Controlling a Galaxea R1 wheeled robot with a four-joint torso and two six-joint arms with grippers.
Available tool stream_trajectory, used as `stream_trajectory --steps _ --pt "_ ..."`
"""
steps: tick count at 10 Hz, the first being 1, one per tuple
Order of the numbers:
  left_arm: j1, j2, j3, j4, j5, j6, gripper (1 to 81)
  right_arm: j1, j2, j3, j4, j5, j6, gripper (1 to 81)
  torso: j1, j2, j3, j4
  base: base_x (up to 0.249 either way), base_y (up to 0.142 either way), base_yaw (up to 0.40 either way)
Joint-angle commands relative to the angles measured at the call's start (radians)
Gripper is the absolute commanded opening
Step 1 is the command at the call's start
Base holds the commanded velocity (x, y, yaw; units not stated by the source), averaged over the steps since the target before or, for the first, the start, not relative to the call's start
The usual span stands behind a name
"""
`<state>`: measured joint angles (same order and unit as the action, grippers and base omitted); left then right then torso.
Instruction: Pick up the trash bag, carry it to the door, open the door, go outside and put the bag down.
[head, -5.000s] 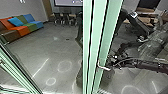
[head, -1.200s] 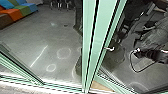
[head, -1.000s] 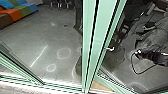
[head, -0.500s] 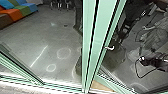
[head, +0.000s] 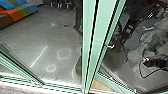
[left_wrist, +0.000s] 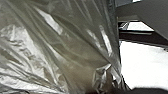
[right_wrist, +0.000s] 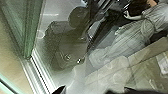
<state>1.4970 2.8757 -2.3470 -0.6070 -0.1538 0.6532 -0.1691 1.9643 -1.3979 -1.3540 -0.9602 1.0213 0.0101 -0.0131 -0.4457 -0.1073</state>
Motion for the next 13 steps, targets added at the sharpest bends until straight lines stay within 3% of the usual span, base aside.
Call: stream_trajectory --steps 1,4,6,8,10,13 --pt "0.021 0.004 0.015 -0.005 0.103 0.005 1.0 0.202 -0.091 -0.116 -0.249 -0.057 -0.023 81.1 0.0 0.0 0.078 0.0 0.0 0.0 0.0" --pt "0.019 0.011 0.015 -0.004 0.103 0.005 1.0 0.22 -0.124 -0.133 -0.231 -0.02 -0.023 81.1 0.0 0.0 0.162 0.0 0.0 0.0 0.0" --pt "0.021 0.011 0.009 -0.005 0.103 0.005 1.0 0.216 -0.135 -0.137 -0.231 -0.009 -0.021 81.1 -0.002 -0.001 0.138 0.0 0.0 0.0 0.0" --pt "0.021 0.015 0.008 -0.004 0.103 0.005 1.0 0.161 -0.146 -0.173 -0.203 0.02 0.028 81.1 -0.003 -0.002 0.153 0.0 0.0 0.0 0.0" --pt "0.021 0.014 0.008 -0.004 0.103 0.005 1.0 0.115 -0.121 -0.3 -0.204 0.122 0.123 81.1 -0.003 -0.002 0.152 0.0 0.0 0.0 0.0" --pt "0.022 0.021 -0.015 -0.005 0.134 0.005 1.0 0.108 -0.104 -0.447 -0.197 0.221 0.161 81.1 -0.003 -0.002 0.153 0.0 0.0 0.0 0.0"
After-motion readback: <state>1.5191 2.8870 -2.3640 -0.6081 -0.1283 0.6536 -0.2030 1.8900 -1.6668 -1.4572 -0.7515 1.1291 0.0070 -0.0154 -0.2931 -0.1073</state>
